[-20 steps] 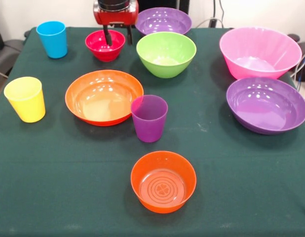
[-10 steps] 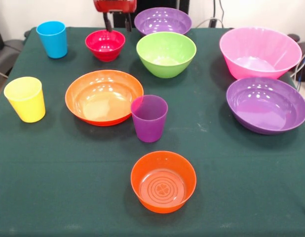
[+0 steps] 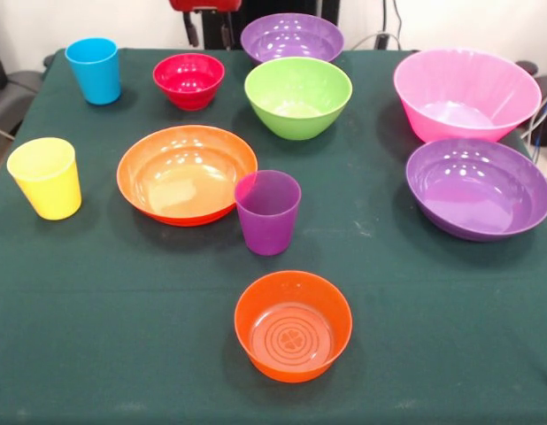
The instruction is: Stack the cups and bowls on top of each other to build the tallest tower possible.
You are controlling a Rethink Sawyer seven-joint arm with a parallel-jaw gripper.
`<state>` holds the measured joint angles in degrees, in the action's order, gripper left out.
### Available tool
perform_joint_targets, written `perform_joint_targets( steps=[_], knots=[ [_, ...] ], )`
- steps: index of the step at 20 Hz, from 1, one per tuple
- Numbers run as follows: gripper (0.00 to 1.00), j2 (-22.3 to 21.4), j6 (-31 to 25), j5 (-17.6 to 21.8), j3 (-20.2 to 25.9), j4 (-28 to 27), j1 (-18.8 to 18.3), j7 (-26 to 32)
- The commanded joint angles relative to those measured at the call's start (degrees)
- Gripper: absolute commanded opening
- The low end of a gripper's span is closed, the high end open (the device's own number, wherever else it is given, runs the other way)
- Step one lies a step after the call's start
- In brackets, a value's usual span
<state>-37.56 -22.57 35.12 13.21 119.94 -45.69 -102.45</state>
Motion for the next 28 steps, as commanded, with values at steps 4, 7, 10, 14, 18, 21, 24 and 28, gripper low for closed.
perform_joint_targets(
  steps=[4,7,10,14,18,21,24,28],
  knots=[
    [1.0,7.23,8.4,5.9,-0.8,-1.35,1.71,-3.35],
    [1.0,9.19,9.21,6.16,-1.14,-3.03,2.13,-3.24],
    [1.0,10.82,10.74,6.33,-2.02,-4.11,2.96,-3.71],
    [1.0,12.16,12.98,6.55,-3.64,-4.93,4.84,-5.03],
    [1.0,13.43,14.2,6.58,-4.55,-5.94,5.74,-5.19],
    [1.0,15.13,14.85,6.46,-4.69,-7.17,5.63,-4.49],
    [1.0,16.21,15.47,6.49,-4.83,-8.0,5.34,-3.71],
    [1.0,15.65,15.04,6.19,-4.74,-7.68,5.1,-3.25]
  ],
)
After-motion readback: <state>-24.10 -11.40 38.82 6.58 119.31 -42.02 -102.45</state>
